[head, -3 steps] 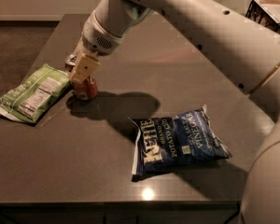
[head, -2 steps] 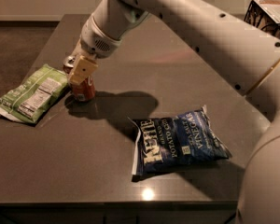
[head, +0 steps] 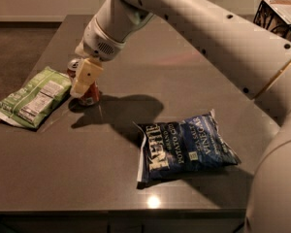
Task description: Move coke can near green jalapeno chip bag
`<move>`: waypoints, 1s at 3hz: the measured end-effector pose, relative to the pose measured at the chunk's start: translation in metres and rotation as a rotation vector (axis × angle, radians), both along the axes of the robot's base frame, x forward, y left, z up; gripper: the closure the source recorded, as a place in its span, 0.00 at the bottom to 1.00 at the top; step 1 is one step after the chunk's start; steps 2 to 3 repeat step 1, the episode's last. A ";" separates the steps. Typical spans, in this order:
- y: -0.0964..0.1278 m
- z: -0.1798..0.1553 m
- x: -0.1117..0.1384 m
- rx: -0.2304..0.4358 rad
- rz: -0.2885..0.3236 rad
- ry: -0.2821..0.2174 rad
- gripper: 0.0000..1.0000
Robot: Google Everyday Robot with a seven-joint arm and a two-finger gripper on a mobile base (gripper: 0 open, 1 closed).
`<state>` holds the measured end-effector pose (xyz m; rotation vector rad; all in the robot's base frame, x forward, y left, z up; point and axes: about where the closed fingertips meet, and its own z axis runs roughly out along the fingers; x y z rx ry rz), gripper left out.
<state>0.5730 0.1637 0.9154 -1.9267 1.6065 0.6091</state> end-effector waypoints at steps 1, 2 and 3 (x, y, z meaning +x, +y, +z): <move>0.000 0.000 0.000 0.000 0.000 0.000 0.00; 0.000 0.000 0.000 0.000 0.000 0.000 0.00; 0.000 0.000 0.000 0.000 0.000 0.000 0.00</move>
Offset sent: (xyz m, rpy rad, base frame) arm 0.0000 0.0000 0.0000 0.0000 0.0000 0.0000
